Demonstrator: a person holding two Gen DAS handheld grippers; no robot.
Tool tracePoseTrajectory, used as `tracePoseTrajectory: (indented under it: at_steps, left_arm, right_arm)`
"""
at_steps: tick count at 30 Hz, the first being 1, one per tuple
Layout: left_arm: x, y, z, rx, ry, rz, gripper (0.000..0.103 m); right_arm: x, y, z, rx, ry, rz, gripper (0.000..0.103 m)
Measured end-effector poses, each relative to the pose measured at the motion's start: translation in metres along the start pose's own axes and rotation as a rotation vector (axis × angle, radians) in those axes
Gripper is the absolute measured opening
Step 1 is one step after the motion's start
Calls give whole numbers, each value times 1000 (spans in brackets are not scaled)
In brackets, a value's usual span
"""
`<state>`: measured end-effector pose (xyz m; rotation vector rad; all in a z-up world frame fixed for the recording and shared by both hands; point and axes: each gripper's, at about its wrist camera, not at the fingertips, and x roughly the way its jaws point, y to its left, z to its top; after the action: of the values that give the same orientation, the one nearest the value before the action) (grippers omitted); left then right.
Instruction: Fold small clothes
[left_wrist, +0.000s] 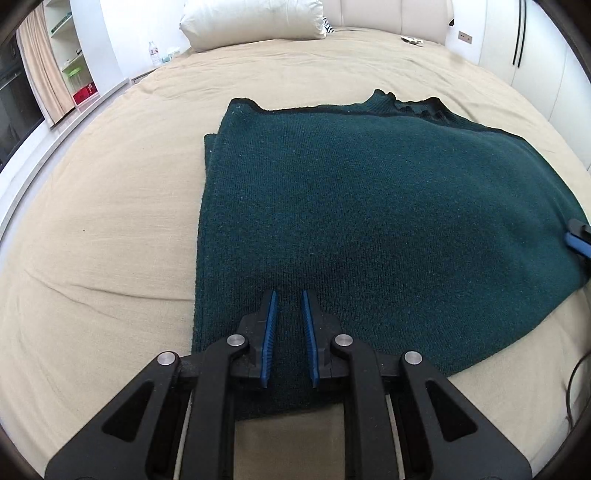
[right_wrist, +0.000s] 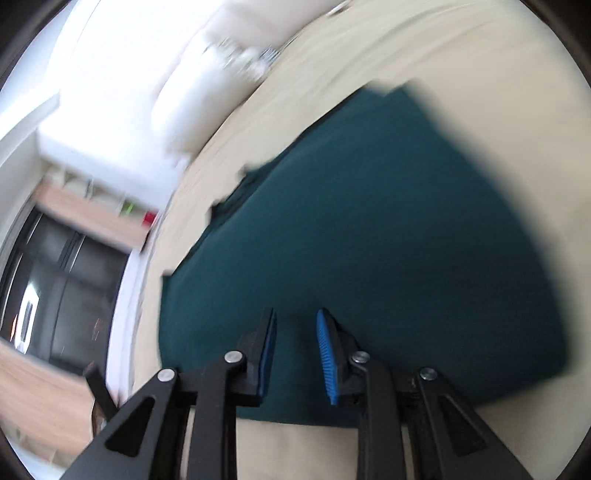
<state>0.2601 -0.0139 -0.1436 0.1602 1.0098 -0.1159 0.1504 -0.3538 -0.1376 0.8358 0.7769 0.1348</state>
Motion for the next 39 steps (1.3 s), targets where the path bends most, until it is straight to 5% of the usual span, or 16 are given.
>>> tracePoseTrajectory:
  at_steps: [3, 6, 14, 19, 23, 26, 29, 32, 34, 39]
  left_arm:
    - [0, 0, 0, -1, 0, 1, 14]
    - [0, -1, 0, -1, -3, 4, 14]
    - [-18, 16, 7, -78, -16, -68, 14]
    - [-41, 11, 50, -62, -133, -212, 14]
    - [-16, -5, 92, -14, -177, -236, 14]
    - [19, -6, 117, 5, -160, -194, 14]
    - [60, 9, 120, -24, -59, -157, 14]
    - [79, 53, 107, -213, -91, -411, 14]
    - [86, 69, 107, -286, -86, -507, 14]
    - [90, 73, 107, -306, -93, -537, 14]
  right_arm:
    - [-34, -10, 6, 44, -110, -108, 32]
    - [-44, 13, 2, -13, -133, -53, 40]
    - [16, 107, -18, -261, 49, 85, 44]
    - [55, 130, -20, -302, 110, 114, 44]
    - [90, 138, -9, -259, 136, 140, 44]
    - [101, 137, 5, -251, 129, 138, 46]
    - [110, 120, 29, -194, 108, 99, 48]
    - [106, 87, 55, -102, 62, 132, 47]
    - [97, 64, 71, -59, 25, 141, 39]
    - [59, -11, 94, 115, -107, 155, 28]
